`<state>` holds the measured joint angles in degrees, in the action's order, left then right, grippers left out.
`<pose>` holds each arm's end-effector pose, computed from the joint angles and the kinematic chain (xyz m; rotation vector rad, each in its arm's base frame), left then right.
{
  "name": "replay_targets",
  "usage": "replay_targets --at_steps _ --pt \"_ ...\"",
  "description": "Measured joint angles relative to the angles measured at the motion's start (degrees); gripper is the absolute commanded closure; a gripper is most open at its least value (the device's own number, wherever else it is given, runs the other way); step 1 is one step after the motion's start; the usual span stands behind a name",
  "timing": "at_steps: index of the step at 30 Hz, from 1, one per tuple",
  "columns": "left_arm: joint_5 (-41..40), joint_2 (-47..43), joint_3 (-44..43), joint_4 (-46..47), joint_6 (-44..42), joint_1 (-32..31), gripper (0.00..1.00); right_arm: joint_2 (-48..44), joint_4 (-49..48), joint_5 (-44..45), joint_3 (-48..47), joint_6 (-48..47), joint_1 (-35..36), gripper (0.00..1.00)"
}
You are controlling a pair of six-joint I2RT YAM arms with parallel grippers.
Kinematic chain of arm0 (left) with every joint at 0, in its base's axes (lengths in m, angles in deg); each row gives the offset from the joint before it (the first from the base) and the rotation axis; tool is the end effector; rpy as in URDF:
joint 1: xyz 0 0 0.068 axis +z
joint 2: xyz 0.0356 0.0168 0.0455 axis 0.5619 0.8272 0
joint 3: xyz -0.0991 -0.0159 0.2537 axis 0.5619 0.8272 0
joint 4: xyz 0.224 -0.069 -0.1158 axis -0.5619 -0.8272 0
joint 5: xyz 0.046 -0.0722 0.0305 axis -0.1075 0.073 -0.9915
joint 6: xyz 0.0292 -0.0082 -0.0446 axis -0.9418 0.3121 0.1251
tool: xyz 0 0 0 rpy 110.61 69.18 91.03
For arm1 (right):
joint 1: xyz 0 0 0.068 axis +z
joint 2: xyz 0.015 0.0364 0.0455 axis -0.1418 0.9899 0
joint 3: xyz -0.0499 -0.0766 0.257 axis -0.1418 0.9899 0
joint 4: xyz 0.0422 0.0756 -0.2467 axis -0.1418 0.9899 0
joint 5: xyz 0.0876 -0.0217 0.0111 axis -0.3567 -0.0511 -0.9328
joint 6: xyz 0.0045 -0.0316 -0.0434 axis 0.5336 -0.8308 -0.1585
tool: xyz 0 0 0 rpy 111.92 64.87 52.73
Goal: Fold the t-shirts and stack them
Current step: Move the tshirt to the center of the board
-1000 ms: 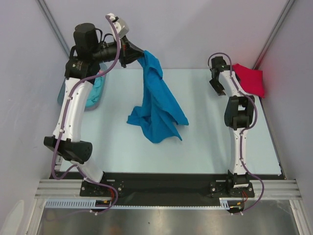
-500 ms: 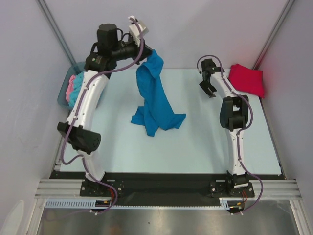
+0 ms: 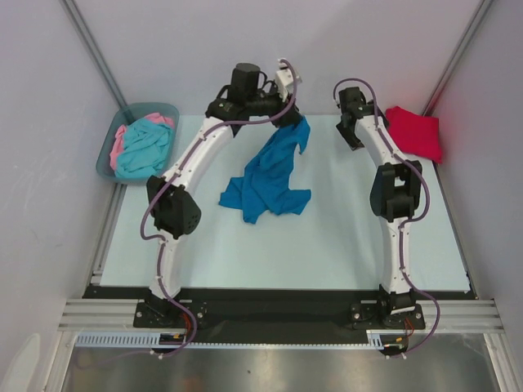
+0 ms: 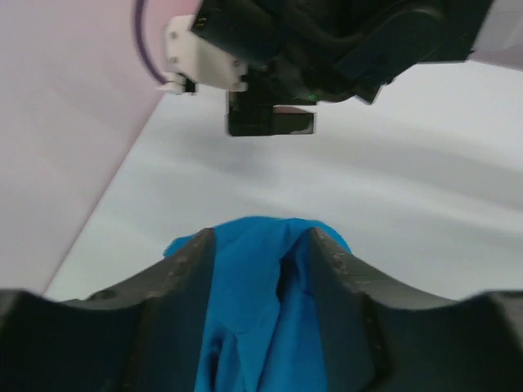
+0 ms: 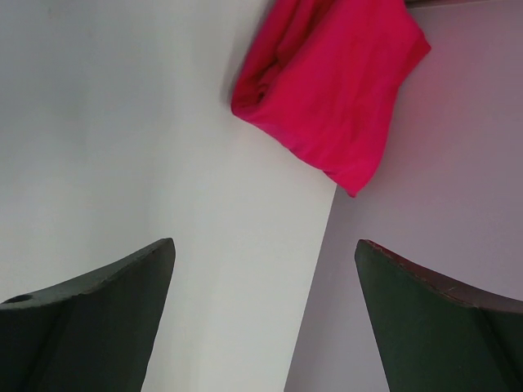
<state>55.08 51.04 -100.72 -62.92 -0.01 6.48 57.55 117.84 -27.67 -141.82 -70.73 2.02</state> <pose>0.4318 -0.2523 0.3898 1.1440 1.5449 -0.7788 0.5102 0.0703 0.2461 -0.5687 2.4282 -0.9245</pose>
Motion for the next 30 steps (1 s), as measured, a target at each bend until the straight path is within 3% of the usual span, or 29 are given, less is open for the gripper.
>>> replay_targets --at_steps 1,3,4,11,18,22,30 --pt "0.0 0.3 0.0 0.9 0.3 -0.9 0.22 -0.2 -0.1 0.1 -0.2 0.0 -0.2 0.00" --pt "-0.1 0.5 0.3 2.7 0.8 -2.3 0.03 -0.2 -0.2 0.2 -0.7 0.0 -0.4 0.00" --pt "-0.2 0.5 0.5 3.5 1.0 -2.9 0.00 -0.2 0.0 0.0 -1.0 0.2 -0.6 0.00" --pt "-6.3 -0.2 2.9 4.5 -1.8 -2.8 0.00 -0.2 4.4 -8.5 -2.7 4.7 -1.1 0.00" --pt "-19.9 -9.2 23.8 1.8 -10.4 1.1 0.00 -0.1 16.5 -35.1 -3.1 7.4 -3.7 0.02" --pt "-26.2 -13.0 34.0 0.9 -15.0 3.8 0.01 0.1 20.7 -45.0 -2.9 5.6 -4.6 0.01" --pt "-31.8 -14.0 41.0 -2.1 -18.9 8.3 0.03 0.1 22.5 -50.9 -2.2 1.2 0.1 0.01"
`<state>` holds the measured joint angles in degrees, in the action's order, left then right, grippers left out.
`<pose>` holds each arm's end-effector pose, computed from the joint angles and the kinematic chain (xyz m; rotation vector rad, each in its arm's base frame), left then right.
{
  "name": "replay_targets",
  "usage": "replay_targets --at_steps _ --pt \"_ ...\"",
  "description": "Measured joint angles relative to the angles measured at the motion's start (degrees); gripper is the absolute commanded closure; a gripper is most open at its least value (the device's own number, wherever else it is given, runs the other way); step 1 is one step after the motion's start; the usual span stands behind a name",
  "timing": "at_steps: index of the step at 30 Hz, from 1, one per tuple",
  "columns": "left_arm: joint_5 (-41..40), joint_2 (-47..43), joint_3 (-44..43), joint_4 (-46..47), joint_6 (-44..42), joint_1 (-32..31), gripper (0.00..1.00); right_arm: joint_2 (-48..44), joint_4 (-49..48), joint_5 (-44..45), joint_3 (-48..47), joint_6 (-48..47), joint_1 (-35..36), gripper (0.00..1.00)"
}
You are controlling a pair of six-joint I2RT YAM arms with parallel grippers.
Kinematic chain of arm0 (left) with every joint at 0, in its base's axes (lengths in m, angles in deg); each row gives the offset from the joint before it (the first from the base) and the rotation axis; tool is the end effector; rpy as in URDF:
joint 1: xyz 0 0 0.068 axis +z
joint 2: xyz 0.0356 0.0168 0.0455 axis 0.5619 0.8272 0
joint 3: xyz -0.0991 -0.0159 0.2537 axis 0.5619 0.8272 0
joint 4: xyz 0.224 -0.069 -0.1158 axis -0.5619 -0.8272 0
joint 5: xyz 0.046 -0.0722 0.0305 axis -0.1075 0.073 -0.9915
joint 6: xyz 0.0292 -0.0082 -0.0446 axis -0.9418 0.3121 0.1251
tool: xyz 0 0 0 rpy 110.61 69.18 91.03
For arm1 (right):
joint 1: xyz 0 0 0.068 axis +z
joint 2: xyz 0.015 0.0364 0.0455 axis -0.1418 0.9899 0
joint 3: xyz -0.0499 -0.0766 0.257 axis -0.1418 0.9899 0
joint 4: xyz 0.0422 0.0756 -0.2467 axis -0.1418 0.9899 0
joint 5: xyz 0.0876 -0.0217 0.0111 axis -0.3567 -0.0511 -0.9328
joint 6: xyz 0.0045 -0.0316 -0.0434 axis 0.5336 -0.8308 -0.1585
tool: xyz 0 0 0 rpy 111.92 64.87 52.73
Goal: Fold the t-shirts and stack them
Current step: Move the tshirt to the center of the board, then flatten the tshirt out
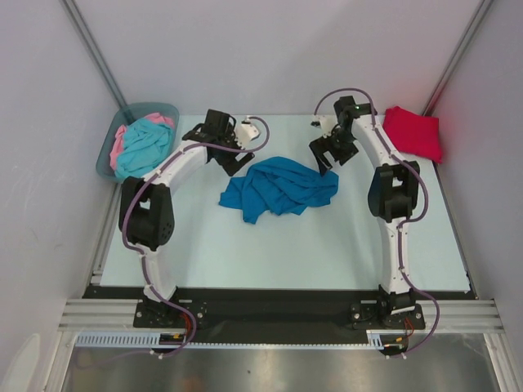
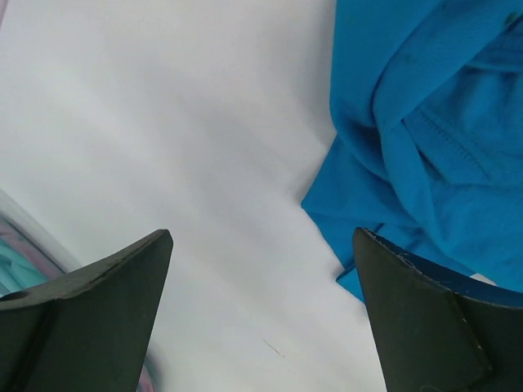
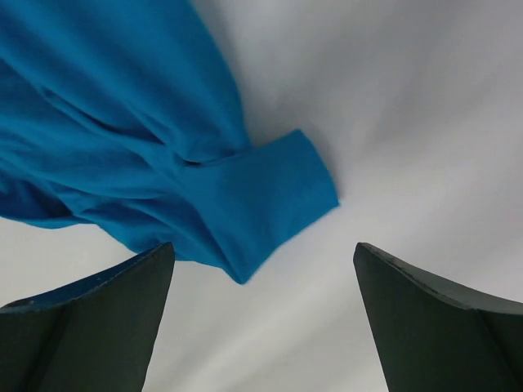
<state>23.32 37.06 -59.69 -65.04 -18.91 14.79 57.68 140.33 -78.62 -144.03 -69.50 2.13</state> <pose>0.4101 -0.1494 0.2557 1.1906 2.1197 -0.0279 0.4730 0.0951 0.2338 -0.9472 2.6697 0.3086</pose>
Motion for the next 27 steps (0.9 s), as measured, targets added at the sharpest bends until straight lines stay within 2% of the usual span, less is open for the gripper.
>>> replay_targets --at_steps 6,15,20,23,26,27 --pt "0.8 0.3 0.3 -1.0 -0.6 0.2 0.03 0.0 0.2 -0.2 1.3 -1.3 3.0 0.00" --pt "10.7 0.9 0.4 -2.0 1.1 0.2 0.04 0.0 0.1 1.4 2.7 -1.3 2.6 0.00" --pt "13.9 4.3 0.4 -2.8 2.4 0.2 0.05 0.0 0.0 2.3 2.9 -1.3 2.5 0.00" --pt "14.1 6.8 0.6 -3.4 3.0 0.2 0.10 0.0 -0.1 2.5 3.4 -1.3 2.5 0.00" --pt "13.7 8.5 0.6 -3.9 3.3 0.2 0.19 0.0 -0.2 2.7 3.6 -1.3 2.5 0.01" --pt "13.6 9.0 0.6 -3.9 3.5 0.2 0.25 0.0 -0.2 2.7 3.6 -1.3 2.5 0.03"
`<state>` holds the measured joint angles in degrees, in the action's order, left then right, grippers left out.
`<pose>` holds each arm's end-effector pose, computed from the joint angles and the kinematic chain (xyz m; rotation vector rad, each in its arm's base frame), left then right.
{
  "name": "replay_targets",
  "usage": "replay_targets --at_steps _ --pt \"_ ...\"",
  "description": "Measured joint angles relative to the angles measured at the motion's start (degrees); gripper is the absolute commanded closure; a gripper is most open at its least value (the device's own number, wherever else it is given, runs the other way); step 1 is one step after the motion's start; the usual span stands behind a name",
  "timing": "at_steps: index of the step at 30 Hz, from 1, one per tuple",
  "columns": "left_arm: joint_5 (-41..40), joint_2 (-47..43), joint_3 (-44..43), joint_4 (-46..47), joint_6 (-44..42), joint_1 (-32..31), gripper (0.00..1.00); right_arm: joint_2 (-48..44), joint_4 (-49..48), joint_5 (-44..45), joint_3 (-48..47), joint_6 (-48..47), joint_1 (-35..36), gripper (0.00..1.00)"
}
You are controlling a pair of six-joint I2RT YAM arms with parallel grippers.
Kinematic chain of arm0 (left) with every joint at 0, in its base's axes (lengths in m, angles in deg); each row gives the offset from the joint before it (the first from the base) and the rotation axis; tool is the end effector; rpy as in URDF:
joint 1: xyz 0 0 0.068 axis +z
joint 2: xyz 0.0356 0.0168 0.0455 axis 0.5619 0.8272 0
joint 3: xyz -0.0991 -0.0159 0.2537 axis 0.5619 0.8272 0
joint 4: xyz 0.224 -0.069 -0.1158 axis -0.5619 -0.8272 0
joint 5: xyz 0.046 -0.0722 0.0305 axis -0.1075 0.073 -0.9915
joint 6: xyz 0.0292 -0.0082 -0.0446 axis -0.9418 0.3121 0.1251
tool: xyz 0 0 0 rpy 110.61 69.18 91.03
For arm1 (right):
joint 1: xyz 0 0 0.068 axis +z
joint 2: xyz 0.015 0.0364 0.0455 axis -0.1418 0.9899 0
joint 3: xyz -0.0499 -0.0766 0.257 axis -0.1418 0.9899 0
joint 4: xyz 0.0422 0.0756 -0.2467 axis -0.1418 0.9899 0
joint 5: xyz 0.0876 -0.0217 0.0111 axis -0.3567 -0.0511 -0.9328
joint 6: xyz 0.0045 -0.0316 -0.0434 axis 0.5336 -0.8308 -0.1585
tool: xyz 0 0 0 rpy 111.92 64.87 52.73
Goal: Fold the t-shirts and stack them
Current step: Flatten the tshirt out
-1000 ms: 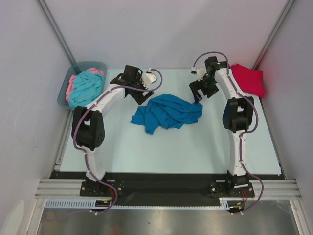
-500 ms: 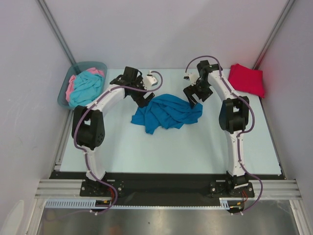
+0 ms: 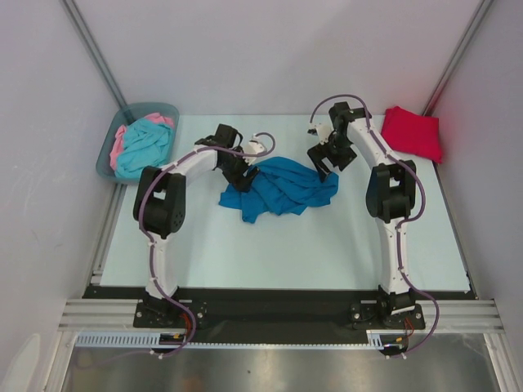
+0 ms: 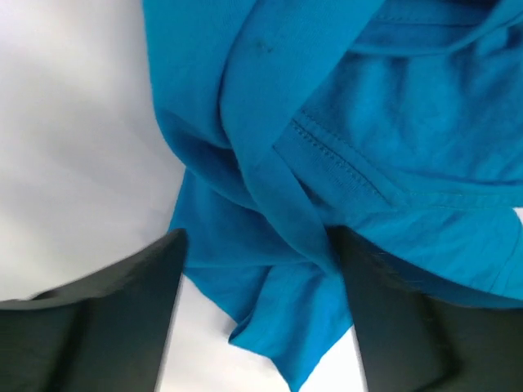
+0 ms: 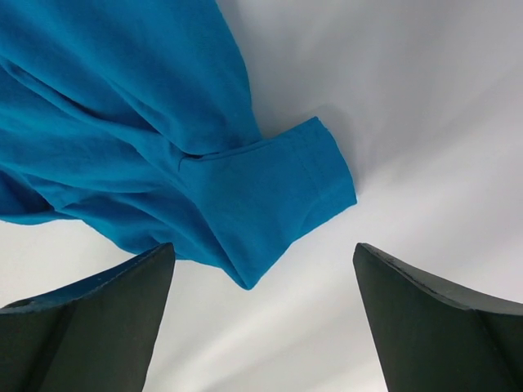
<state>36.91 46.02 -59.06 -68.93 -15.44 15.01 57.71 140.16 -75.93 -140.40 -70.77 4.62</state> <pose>0.4154 -0.1582 0.1841 1.2512 2.2926 -0.4101 0.4645 0.1130 0.2158 -1.0435 2.7115 0.2646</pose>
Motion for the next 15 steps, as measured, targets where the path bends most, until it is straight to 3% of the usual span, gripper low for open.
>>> replay_targets --at_steps 3,8,10,12,14,15 --pt "-0.6 1.0 0.0 0.0 0.1 0.0 0.33 0.0 -0.2 0.0 0.1 0.1 0.0 0.16" --pt "-1.5 1.3 -0.1 0.0 0.5 0.1 0.38 0.0 -2.5 -0.1 4.2 0.2 0.0 0.16" --pt "-1.6 1.3 -0.2 0.0 0.7 0.1 0.44 0.0 -3.3 0.0 6.8 0.2 0.0 0.21" --pt "-1.6 1.3 -0.2 0.0 0.8 0.1 0.58 0.1 -3.7 0.0 8.0 0.3 0.0 0.40" --pt "-1.8 1.3 -0.2 0.0 1.0 0.1 0.68 0.2 -4.2 -0.1 8.2 0.7 0.0 0.51" --pt "-1.9 1.3 -0.3 0.0 1.1 0.1 0.90 0.3 -4.6 -0.2 8.2 0.9 0.0 0.66"
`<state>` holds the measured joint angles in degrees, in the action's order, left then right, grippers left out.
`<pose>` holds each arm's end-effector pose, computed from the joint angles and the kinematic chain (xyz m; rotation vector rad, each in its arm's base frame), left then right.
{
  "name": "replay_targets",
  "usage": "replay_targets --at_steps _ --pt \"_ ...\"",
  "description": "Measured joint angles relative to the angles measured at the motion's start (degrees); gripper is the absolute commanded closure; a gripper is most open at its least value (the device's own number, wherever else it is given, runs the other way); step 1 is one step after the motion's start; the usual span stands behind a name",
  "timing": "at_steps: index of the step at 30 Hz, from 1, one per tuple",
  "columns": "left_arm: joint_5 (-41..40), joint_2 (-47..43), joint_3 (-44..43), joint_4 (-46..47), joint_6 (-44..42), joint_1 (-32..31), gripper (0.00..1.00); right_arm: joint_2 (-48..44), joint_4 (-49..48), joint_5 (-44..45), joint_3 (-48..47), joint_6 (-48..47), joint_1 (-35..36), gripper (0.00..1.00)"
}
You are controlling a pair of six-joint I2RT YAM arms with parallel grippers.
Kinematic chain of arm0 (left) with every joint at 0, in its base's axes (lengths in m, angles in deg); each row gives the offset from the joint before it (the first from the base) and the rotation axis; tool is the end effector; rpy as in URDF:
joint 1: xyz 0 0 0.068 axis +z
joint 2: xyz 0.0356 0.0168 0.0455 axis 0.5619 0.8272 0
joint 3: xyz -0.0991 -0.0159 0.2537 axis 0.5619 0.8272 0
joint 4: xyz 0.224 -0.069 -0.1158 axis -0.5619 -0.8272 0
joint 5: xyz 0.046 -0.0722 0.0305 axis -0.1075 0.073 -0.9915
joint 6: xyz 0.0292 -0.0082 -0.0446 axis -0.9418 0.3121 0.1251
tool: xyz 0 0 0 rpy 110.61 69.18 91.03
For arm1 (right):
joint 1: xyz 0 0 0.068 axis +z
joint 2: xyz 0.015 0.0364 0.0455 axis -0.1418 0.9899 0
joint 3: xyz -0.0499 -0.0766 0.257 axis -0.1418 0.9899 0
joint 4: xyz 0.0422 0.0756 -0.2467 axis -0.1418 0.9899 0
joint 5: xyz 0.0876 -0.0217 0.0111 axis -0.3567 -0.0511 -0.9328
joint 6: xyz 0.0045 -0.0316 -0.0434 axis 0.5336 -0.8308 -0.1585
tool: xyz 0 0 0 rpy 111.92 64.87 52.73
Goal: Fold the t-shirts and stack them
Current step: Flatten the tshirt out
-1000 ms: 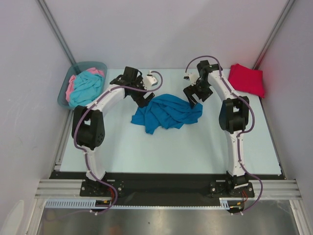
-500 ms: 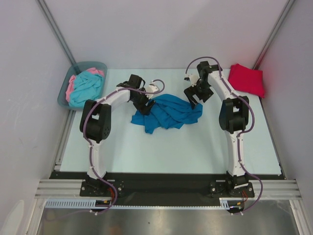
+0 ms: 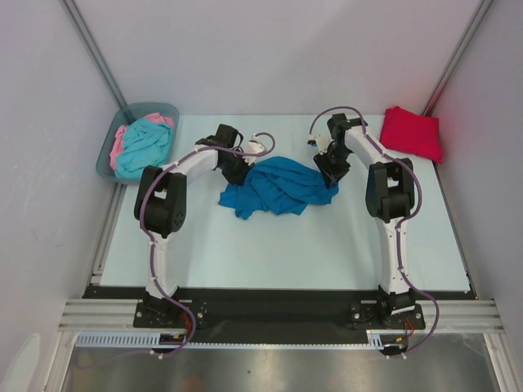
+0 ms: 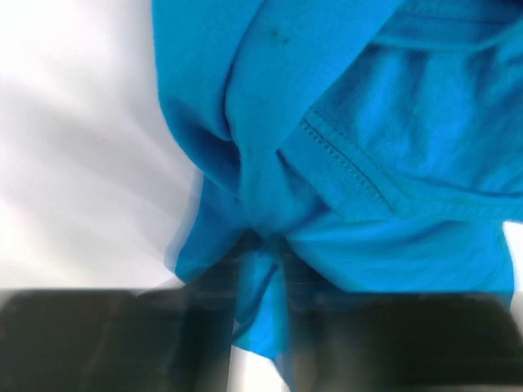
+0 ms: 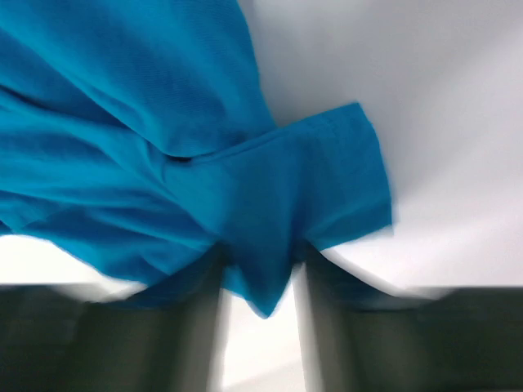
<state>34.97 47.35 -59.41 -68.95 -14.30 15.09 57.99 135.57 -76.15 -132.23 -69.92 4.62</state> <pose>0.4185 -0.1574 0.1756 1.2263 2.3369 -0.3777 0.4586 0.1118 0.1765 -1.0367 2.7837 0.2914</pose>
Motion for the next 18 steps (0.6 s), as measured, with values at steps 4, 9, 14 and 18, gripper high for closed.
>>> replay_targets --at_steps 4,9,14,18 --pt "-0.4 0.0 -0.5 0.0 0.3 0.0 1.00 0.0 -0.8 -0.2 -0.1 0.5 0.0 0.75" --pt "-0.9 0.0 -0.7 0.0 0.4 0.0 1.00 0.0 -1.0 1.3 -1.2 0.3 0.1 1.00" --pt "-2.5 -0.3 -2.7 -0.8 0.3 0.0 1.00 0.0 -1.0 5.6 -4.3 -1.3 0.2 1.00" --pt "-4.7 -1.9 -5.5 -1.1 0.1 0.0 1.00 -0.1 -2.5 10.9 -6.0 -3.4 0.2 1.00"
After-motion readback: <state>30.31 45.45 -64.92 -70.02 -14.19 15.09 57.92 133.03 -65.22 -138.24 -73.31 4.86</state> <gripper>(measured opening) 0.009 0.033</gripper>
